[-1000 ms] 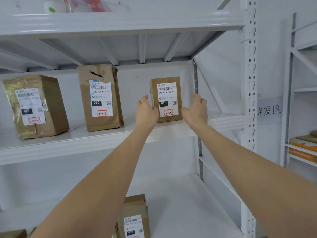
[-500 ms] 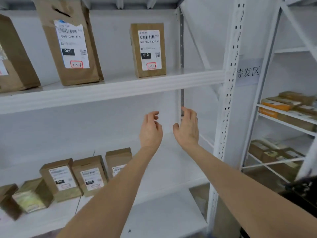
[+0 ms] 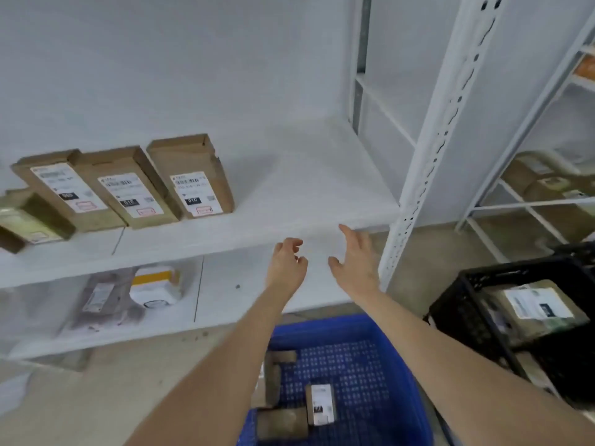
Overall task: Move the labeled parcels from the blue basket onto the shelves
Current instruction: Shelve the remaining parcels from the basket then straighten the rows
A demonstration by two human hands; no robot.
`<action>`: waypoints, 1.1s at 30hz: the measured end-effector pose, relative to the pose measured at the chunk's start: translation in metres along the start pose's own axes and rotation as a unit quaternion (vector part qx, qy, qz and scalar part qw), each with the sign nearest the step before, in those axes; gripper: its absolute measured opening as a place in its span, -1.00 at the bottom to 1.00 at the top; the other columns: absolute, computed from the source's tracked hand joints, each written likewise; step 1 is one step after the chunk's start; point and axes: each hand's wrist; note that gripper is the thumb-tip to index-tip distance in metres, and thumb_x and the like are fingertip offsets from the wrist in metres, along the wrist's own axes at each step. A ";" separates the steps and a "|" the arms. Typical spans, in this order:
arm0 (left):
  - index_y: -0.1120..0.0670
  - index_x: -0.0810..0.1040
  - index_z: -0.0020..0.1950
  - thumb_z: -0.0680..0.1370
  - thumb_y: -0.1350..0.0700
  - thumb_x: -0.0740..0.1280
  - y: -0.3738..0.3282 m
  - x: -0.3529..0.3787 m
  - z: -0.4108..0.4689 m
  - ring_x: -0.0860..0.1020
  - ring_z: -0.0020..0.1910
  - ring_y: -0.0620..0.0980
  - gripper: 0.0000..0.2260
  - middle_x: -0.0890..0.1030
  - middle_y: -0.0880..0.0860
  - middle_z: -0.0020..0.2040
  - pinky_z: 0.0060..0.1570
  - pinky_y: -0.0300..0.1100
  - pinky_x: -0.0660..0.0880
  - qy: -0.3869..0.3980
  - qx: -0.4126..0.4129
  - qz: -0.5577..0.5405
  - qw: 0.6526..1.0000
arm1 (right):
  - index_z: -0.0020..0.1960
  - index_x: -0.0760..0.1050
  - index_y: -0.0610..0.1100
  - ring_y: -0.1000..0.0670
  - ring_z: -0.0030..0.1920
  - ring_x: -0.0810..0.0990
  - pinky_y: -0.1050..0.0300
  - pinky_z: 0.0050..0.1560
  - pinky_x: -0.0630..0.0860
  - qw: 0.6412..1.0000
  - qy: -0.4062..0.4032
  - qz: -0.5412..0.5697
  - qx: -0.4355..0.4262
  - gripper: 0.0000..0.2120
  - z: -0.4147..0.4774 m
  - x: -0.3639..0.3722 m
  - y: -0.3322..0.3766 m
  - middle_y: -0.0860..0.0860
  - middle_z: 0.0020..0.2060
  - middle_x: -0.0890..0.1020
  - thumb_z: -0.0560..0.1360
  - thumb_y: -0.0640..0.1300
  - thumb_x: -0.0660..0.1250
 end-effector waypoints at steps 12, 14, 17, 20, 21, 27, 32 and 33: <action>0.12 0.37 0.37 0.60 0.18 0.21 0.283 0.209 -0.039 0.51 -0.13 0.01 -0.67 0.53 0.12 0.20 -0.08 -0.08 0.49 0.204 -0.212 0.038 0.955 | 0.57 -0.09 -0.04 -0.09 0.47 0.22 -0.03 0.27 0.40 0.934 0.242 0.008 0.264 -0.22 -0.085 0.263 -0.236 -0.03 0.54 0.02 0.54 -0.04 0.33; 0.15 0.33 0.39 0.61 0.14 0.19 0.331 0.255 -0.045 0.54 -0.02 0.09 -0.66 0.52 0.15 0.21 -0.10 -0.09 0.47 0.243 -0.261 0.033 0.934 | 0.57 -0.12 -0.06 -0.09 0.50 0.16 -0.04 0.36 0.29 0.902 0.270 0.029 0.335 -0.16 -0.101 0.312 -0.282 -0.04 0.55 0.03 0.51 -0.02 0.37; 0.16 0.23 0.46 0.62 0.10 0.19 0.401 0.322 -0.052 0.51 0.19 0.14 -0.58 0.45 0.17 0.33 -0.01 -0.11 0.43 0.263 -0.321 0.008 0.910 | 0.56 -0.17 -0.12 -0.12 0.52 0.11 -0.05 0.41 0.22 0.853 0.294 0.078 0.424 -0.07 -0.121 0.379 -0.347 -0.08 0.55 -0.01 0.48 0.03 0.41; 0.15 0.18 0.49 0.63 0.10 0.17 0.459 0.381 -0.054 0.40 0.35 0.13 -0.55 0.38 0.17 0.40 0.24 -0.10 0.35 0.248 -0.358 -0.045 0.899 | 0.56 -0.21 -0.14 -0.13 0.52 0.11 -0.04 0.45 0.17 0.816 0.312 0.117 0.472 -0.03 -0.129 0.434 -0.404 -0.10 0.55 0.01 0.47 0.15 0.37; 0.16 0.15 0.51 0.63 0.09 0.15 0.474 0.399 -0.053 0.38 0.36 0.14 -0.54 0.36 0.17 0.41 0.24 -0.10 0.34 0.249 -0.372 -0.057 0.893 | 0.56 -0.22 -0.13 -0.13 0.51 0.15 -0.04 0.45 0.18 0.806 0.316 0.129 0.484 -0.03 -0.129 0.449 -0.420 -0.10 0.55 0.06 0.47 0.17 0.35; 0.23 0.28 0.37 0.61 -0.05 0.18 0.539 0.472 -0.047 0.53 0.17 0.19 -0.55 0.52 0.19 0.26 0.14 -0.06 0.47 0.233 -0.419 -0.090 0.873 | 0.43 0.24 -0.20 -0.09 0.09 0.59 0.21 -0.31 0.47 0.763 0.310 0.216 0.524 -0.44 -0.126 0.506 -0.463 -0.15 0.24 0.55 0.53 -0.05 0.36; 0.18 0.49 0.27 0.58 0.00 0.22 0.516 0.458 -0.043 0.60 0.07 0.13 -0.65 0.62 0.13 0.12 0.13 0.03 0.53 0.213 -0.423 -0.162 0.866 | 0.21 0.45 -0.16 0.04 -0.24 0.54 0.19 -0.35 0.37 0.766 0.275 0.235 0.531 -0.77 -0.123 0.477 -0.445 -0.09 0.05 0.62 0.59 -0.12 0.24; 0.13 0.48 0.28 0.59 0.03 0.22 0.497 0.441 -0.043 0.60 0.07 0.11 -0.68 0.62 0.09 0.13 0.08 -0.02 0.54 0.195 -0.423 -0.178 0.867 | 0.16 0.45 -0.13 0.05 -0.24 0.52 0.19 -0.30 0.37 0.767 0.257 0.248 0.533 -0.82 -0.119 0.462 -0.435 -0.06 -0.02 0.61 0.60 -0.11 0.21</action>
Point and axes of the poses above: each hand's wrist, its own z-axis towards the middle knuckle, its own x-axis out of the palm, y = z × x
